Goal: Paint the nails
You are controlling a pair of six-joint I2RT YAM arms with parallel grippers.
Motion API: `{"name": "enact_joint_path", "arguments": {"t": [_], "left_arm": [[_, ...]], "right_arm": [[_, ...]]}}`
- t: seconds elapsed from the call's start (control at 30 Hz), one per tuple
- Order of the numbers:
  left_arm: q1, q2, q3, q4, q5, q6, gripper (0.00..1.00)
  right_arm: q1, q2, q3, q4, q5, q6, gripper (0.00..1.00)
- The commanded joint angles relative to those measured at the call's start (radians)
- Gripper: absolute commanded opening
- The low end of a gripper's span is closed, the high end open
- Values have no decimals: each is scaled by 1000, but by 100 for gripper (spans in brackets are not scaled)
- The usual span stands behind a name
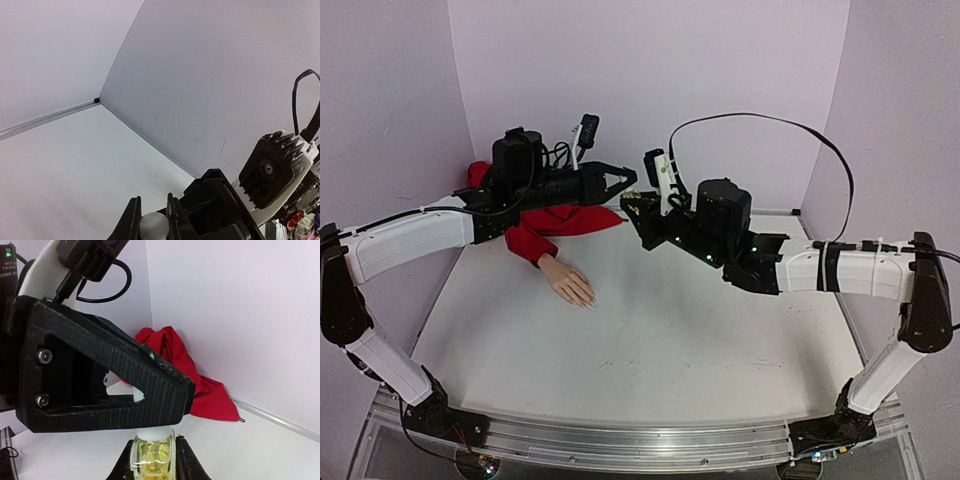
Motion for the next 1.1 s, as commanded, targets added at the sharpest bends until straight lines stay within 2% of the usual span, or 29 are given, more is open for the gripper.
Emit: {"name": "enact_joint_path", "arguments": {"t": [0.0,0.07,0.17,0.27,0.33,0.4,0.53,0.67,0.9,1.07], "left_arm": [[-38,-9,39,-9,77,-22,2],[-38,-11,39,-9,87,-22,13],[-37,-16,42,-12,134,-19,43],[-26,-25,51,-15,203,-35,66],[-9,-40,46,-13,232,-58,77],[17,-62,36,-14,253,-85,83],[42,-72,36,-13,312,-97,85],[40,-30,78,-11,391,-107,82],[-6,12,148,-7,425,-53,78],[-18,24,168,-4,385,-50,63]], "right_arm": [[-36,-14,48,154,103,-95,0],[-40,-19,32,177,22,-97,0],[-79,-38,-2,195,-142,-78,0],[-168,-67,-35,203,-435,9,0],[-238,-80,-52,220,-639,74,0],[-292,-88,-61,237,-823,129,0],[-348,-83,-40,256,-1080,216,0],[-352,-31,14,278,-1219,310,0],[-352,39,41,382,-1259,422,0],[-352,60,49,427,-1274,459,0]]}}
